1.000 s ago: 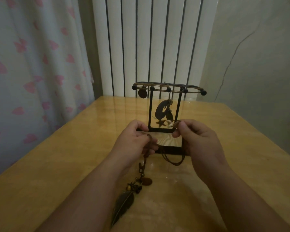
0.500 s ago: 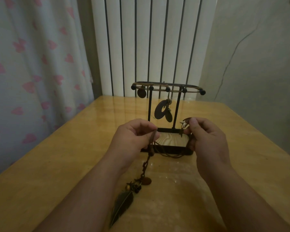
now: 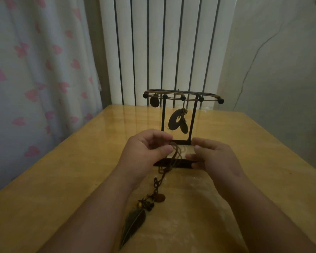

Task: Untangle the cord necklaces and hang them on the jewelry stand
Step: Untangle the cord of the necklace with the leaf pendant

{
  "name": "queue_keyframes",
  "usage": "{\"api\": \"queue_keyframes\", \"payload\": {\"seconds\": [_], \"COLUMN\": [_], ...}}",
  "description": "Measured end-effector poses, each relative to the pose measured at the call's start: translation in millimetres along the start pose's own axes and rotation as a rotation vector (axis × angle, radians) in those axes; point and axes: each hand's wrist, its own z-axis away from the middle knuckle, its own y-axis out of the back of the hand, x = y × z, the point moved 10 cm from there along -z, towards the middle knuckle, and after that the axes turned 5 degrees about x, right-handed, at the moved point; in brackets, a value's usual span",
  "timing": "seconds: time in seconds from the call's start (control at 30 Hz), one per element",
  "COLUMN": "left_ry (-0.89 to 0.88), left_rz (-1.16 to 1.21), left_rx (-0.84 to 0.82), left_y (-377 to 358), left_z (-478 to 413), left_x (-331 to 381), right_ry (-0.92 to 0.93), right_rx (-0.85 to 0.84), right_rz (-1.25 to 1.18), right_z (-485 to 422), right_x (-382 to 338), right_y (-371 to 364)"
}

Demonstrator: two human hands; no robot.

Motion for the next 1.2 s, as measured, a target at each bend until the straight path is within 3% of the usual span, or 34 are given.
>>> {"api": "queue_keyframes", "payload": {"seconds": [0.13,0.33,0.7,0.87,1.2], "left_ry": [0.005,-0.022,-0.012,-0.016,-0.054], "left_rz": [-0.047,-0.109,-0.005,-0.093,-0.159], "left_rx": [0.031,0.007,-0.097,-0.071,0.012], "left_y": [3,0,-12,-10,-3], "left_z": [-1,0,4,5,2], "left_x": [-2,-1,1,1,3], "right_ry": [0.106,0.243,0.160,0.084,0.133], "right_rx": [-0.005,-0.202,-0.194,-0.246,-0.269], "right_rz": [0.091,0.086,0.141,-0.025,-0.057], "right_z": [5,20,16,17,18], "right_x": [-12,-26,-21,-20,-22], "right_y": [-1,-26,-23,-22,-21]}}
